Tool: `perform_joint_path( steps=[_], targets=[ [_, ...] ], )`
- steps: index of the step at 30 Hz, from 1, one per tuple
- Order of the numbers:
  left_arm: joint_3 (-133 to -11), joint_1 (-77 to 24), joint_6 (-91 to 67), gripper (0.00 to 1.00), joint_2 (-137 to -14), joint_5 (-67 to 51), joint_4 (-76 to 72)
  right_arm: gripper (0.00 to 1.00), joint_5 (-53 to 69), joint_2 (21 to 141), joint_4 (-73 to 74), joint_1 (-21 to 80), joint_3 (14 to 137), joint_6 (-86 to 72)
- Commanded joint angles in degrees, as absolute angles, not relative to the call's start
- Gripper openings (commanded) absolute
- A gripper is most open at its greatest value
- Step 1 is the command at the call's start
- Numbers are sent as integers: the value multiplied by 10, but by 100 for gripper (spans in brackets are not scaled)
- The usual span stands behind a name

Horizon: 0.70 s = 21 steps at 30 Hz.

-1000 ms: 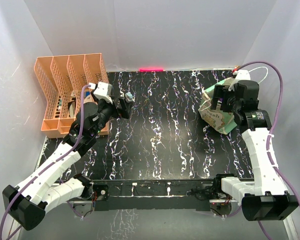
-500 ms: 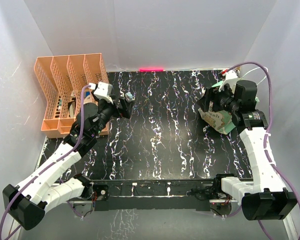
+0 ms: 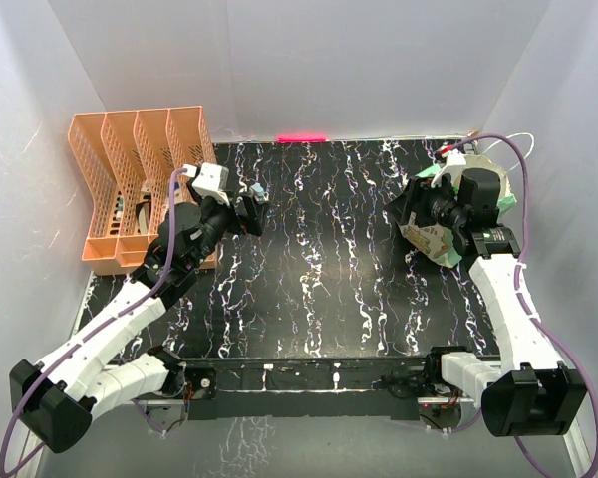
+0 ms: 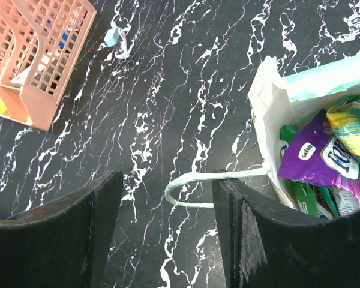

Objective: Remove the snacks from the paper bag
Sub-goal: Move the paper bag to the center of the board.

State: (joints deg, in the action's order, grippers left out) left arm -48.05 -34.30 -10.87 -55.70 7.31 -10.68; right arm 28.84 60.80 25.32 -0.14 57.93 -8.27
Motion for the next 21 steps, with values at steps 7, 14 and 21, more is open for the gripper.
perform_joint_path(
  steps=[7, 14, 21],
  targets=[
    [-480, -345, -102, 98, -562, 76, -125, 51, 355, 624, 139, 11, 548, -148],
    [-484, -345, -102, 98, -570, 76, -121, 30, 363, 625, 149, 98, 552, -180],
    [-491, -345, -108, 98, -573, 87, -110, 20, 279, 639, 127, 279, 575, -285]
  ],
)
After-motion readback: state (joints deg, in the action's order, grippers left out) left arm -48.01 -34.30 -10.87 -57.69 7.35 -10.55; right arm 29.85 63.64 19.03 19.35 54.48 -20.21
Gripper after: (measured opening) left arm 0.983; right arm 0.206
